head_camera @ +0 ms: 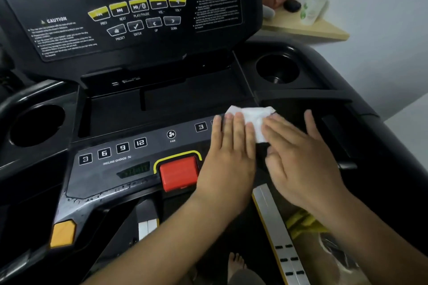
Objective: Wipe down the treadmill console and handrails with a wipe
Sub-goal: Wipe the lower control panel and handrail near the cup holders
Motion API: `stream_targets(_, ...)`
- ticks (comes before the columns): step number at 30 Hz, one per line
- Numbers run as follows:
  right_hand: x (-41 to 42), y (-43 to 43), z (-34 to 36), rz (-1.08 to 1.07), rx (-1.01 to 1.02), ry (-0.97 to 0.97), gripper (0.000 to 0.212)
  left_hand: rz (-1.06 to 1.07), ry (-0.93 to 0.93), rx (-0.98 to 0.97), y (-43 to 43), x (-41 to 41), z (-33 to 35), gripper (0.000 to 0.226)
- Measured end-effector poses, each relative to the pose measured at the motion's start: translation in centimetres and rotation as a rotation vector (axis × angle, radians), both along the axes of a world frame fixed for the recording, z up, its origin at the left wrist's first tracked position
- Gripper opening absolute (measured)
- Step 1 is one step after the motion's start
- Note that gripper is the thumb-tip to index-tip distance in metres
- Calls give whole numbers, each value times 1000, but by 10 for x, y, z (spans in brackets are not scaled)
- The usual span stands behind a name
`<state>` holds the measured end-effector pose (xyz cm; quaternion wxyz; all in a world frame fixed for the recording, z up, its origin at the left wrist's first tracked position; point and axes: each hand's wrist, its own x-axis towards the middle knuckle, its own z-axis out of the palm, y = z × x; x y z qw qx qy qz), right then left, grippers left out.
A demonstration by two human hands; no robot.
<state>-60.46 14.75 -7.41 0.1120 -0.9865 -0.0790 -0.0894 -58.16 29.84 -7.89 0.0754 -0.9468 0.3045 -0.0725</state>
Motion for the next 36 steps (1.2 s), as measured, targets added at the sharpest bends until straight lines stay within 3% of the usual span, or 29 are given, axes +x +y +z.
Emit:
stream_targets(10,-39,-11,-19,37,22,41,51,-159,57,13,13,-30,-14,92)
stream_targets(15,12,-5,-2,-98,350,145,52,-114,37,57,-17,31,4,98)
stream_targets(18,-9,-7,-8,-134,379,201,57,-174,81,31,-10,25,1,99)
stream_targets(23,-41,-23,-16,-139,365,73,55,-264,98,68,-10,-28,-15,103)
stream_targets(29,21,-35,-14,-173,592,418,50,-177,63,147,-47,22,3,102)
stream_targets(36,-34,-29,-6,-119,495,216,62,-245,135,3,-7,-29,-15,106)
